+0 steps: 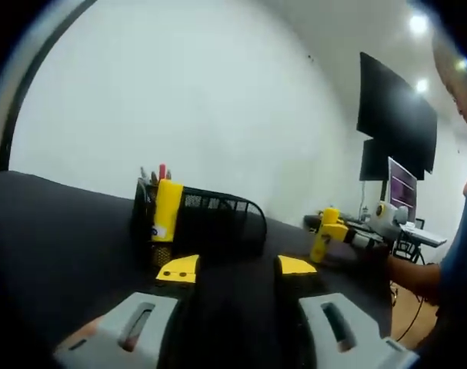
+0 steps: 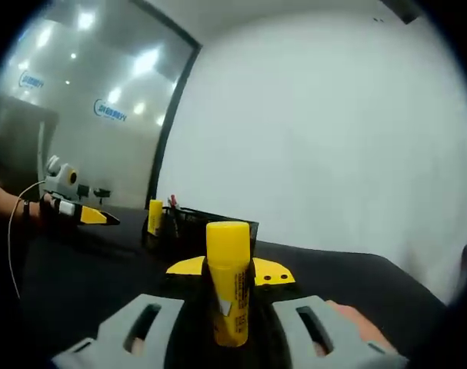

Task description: Pick up pens and glue sticks and place them into the holder.

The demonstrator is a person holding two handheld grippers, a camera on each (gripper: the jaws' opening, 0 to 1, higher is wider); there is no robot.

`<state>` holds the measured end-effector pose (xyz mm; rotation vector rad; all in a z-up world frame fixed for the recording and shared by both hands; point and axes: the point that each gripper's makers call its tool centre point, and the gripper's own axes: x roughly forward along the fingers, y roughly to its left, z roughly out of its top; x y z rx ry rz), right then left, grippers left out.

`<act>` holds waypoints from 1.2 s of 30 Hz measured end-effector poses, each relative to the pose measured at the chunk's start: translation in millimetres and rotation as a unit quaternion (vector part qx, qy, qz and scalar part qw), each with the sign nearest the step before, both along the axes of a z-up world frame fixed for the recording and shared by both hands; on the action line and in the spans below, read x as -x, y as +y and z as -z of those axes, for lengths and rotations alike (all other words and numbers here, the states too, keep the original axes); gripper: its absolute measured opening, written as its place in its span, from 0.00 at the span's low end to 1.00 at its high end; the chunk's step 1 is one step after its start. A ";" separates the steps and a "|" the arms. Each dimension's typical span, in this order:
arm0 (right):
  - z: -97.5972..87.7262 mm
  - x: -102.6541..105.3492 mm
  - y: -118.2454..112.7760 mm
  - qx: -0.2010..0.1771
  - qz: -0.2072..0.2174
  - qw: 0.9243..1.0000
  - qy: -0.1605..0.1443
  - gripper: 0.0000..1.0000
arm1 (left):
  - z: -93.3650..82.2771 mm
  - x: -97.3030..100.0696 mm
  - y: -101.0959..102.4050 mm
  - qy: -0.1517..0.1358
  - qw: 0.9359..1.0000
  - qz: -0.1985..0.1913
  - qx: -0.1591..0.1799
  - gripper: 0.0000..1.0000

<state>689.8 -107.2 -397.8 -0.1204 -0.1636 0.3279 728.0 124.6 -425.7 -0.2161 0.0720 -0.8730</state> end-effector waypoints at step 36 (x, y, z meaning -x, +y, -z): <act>-0.7 -7.2 -3.9 -0.013 0.027 0.999 0.036 0.18 | 1.8 11.8 -12.0 -0.038 0.998 0.047 -0.019 0.95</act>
